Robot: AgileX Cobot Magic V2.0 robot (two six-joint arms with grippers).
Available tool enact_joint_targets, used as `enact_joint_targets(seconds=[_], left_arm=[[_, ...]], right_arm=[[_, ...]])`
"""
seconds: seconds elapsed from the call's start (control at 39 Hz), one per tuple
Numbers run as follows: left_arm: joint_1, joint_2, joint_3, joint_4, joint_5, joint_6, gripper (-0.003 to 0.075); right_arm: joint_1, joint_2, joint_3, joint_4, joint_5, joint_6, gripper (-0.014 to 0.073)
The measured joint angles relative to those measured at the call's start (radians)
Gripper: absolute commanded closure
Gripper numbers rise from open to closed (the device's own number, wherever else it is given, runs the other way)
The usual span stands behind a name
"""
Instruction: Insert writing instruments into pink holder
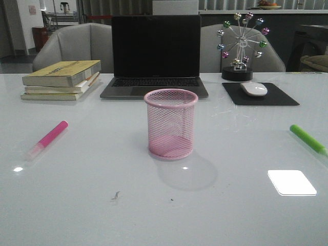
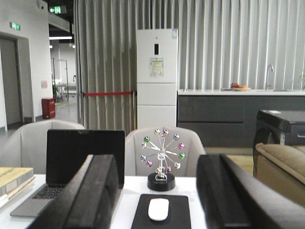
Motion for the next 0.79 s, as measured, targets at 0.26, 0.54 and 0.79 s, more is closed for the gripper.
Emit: enact_joint_targets(seconds=[0.26, 0.54, 0.79], left_arm=[[0.0, 0.178, -0.124, 0.0, 0.113, 0.0, 0.0374], [0.0, 0.503, -0.251, 0.0, 0.256, 0.0, 0.0374], [0.0, 0.763, -0.268, 0.0, 0.411, 0.0, 0.0375]], right_arm=[[0.0, 0.182, -0.078, -0.005, 0.043, 0.0, 0.0093], [0.0, 0.384, -0.109, -0.027, 0.171, 0.0, 0.0093], [0.0, 0.55, -0.109, -0.027, 0.323, 0.0, 0.0093]])
